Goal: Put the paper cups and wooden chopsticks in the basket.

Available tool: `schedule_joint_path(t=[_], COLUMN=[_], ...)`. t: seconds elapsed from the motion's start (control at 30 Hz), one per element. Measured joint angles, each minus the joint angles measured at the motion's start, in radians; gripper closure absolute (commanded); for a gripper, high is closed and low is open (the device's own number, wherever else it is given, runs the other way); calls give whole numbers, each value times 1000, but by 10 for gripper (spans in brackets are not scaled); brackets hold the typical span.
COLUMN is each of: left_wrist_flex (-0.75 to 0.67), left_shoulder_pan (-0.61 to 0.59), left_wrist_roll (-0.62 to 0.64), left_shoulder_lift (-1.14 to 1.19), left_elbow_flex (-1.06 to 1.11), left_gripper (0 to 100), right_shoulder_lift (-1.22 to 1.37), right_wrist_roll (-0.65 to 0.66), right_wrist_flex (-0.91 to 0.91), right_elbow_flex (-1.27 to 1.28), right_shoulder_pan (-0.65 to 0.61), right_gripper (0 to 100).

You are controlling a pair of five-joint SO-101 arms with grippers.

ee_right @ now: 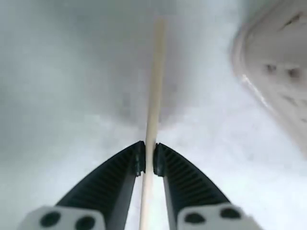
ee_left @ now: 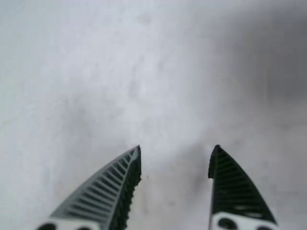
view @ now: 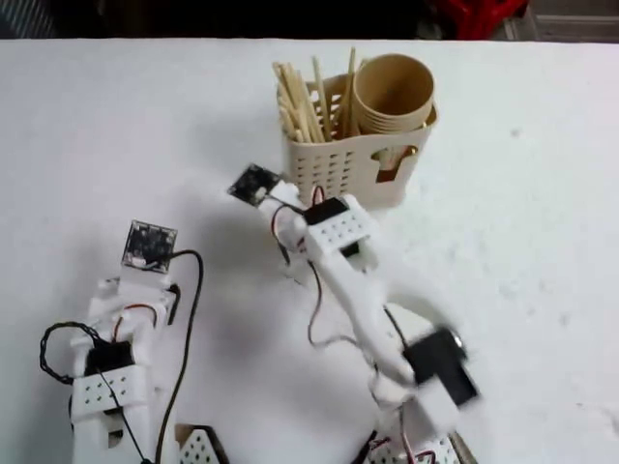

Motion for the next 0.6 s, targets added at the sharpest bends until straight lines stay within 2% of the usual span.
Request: schedule_joint_path(t=[0.17, 0.33, 0.43, 0.6], left_wrist_flex=[0, 0, 0, 0], left_shoulder_pan=[0, 0, 0, 0], left_wrist_roll=[0, 0, 0, 0], left_shoulder_lift=[0, 0, 0, 0], left_elbow_flex=[0, 0, 0, 0], left_gripper=[766, 766, 766, 766], right_shoulder_lift=[-336, -686, -806, -815], right_wrist_roll=[-64, -80, -86, -91], right_wrist_flex=[61, 61, -9, -238], right_elbow_flex=[57, 20, -68, -176], right_shoulder_pan=[-75, -86, -60, -11], right_gripper=[982, 982, 982, 981])
